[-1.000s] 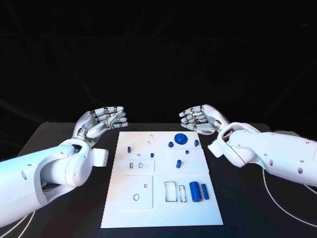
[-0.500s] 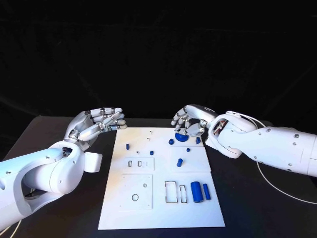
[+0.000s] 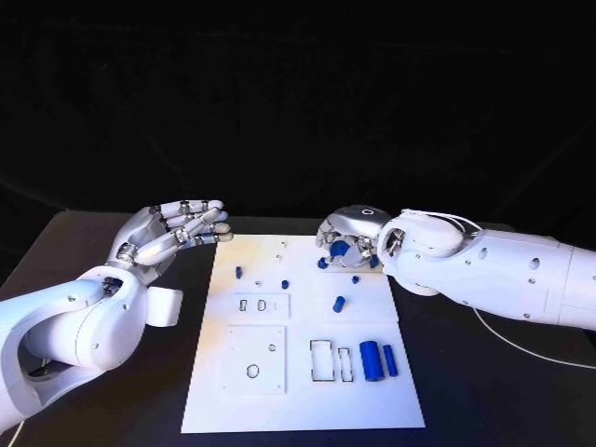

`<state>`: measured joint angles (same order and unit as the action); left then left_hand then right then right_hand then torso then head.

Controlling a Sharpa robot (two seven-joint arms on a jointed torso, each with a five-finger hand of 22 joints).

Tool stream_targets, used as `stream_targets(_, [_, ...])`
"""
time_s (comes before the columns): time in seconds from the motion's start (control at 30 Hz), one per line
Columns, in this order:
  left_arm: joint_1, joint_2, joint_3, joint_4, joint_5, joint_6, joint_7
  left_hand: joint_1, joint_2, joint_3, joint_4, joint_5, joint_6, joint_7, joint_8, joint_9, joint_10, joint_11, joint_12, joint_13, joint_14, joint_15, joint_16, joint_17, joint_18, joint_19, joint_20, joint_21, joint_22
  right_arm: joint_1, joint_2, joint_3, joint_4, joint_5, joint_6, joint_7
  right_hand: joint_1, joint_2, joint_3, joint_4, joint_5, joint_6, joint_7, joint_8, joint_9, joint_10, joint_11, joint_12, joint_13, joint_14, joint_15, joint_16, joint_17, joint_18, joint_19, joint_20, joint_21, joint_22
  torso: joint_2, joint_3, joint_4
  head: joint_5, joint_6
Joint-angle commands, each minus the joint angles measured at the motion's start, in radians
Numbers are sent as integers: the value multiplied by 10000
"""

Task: Assemble the parts on the task board

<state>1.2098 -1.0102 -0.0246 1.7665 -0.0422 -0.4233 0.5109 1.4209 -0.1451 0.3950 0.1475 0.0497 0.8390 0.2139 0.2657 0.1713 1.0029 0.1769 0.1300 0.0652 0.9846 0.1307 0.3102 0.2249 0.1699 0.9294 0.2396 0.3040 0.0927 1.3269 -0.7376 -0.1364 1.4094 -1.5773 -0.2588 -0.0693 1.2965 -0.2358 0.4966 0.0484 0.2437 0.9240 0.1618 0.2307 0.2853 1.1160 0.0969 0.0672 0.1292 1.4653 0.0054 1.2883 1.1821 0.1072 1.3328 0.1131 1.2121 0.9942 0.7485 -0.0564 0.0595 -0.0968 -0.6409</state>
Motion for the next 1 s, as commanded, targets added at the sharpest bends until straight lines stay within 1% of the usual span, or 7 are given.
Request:
stream_targets(0.03, [38, -8, 11, 63, -63, 204, -2, -40, -98, 60, -20, 28, 1, 204, -40, -15, 3, 31, -52, -5, 31, 15, -21, 16, 139, 88, -9, 29, -13, 7, 46, 4, -28, -824, 691, -465, 48, -66, -7, 58, -22, -64, 13, -35, 82, -75, 53, -18, 24, 527, 110, 503, 506, -159, 178, 36, 455, 648, 77, -11, 71, -48, -14])
stream_targets(0.2, [53, -27, 11, 76, -63, 205, -19, -63, -112, 61, -23, 27, -19, 219, -56, -22, -13, 42, -81, -6, 18, 24, -38, 24, 137, 85, -6, 21, -21, 3, 81, 3, -66, -907, 790, -534, 67, -63, -20, 73, -16, -106, 17, -61, 133, -176, 71, -28, 26, 565, 134, 824, 845, -241, 360, 62, 824, 1201, 100, -13, 111, -70, -44])
stream_targets(0.3, [58, -42, 11, 79, -63, 205, -28, -74, -119, 61, -25, 27, -28, 226, -63, -25, -20, 48, -94, -7, 11, 28, -46, 27, 136, 84, -4, 17, -25, 0, 101, 3, -94, -928, 788, -547, 84, -42, -11, 77, -10, -82, 20, -51, 159, -203, 78, -28, 27, 569, 143, 899, 911, -248, 370, 72, 880, 1276, 129, -20, 115, -78, -34])
stream_targets(0.43, [63, -54, 11, 77, -62, 210, -44, -74, -119, 61, -25, 27, -28, 226, -63, -25, -20, 48, -94, -7, 11, 28, -46, 27, 136, 84, -4, 17, -25, -6, 143, 3, -139, -941, 731, -531, 133, 23, 58, 82, 34, 26, 59, -6, 223, -170, 101, -1, 42, 578, 166, 1043, 1037, -291, 461, 95, 1081, 1574, 170, -10, 132, -65, 5])
stream_targets(0.53, [67, -58, 11, 77, -62, 214, -56, -81, -122, 61, -25, 26, -32, 229, -67, -26, -23, 51, -101, -6, 9, 31, -50, 30, 136, 84, -3, 15, -27, -15, 170, 2, -164, -939, 709, -514, 194, 82, 201, 73, -86, 159, 95, 37, 281, -90, 120, 11, 52, 581, 186, 1154, 1128, -313, 502, 118, 1205, 1752, 185, -26, 154, -83, 12])
stream_targets(0.63, [69, -52, 11, 70, -62, 219, -62, -81, -122, 61, -25, 26, -32, 229, -67, -26, -23, 51, -101, -6, 9, 31, -50, 30, 136, 84, -3, 15, -27, -25, 202, 2, -202, -933, 699, -495, 217, 106, 304, 72, -97, 222, 97, 50, 308, -46, 121, 13, 51, 582, 191, 1212, 1179, -326, 526, 127, 1276, 1859, 213, -28, 177, -92, 19])
stream_targets(1.0, [71, 2, 10, -9, -55, 227, -103, -99, -125, 61, -23, 26, -42, 238, -75, -30, -32, 58, -118, -6, 4, 36, -59, 36, 135, 83, -1, 10, -32, -47, 249, -1, -276, -896, 745, -467, 216, 150, 547, 91, -77, 388, 58, 100, 390, 115, 90, 24, 41, 594, 179, 1357, 1309, -355, 580, 130, 1434, 2097, 280, -47, 189, -140, 4])
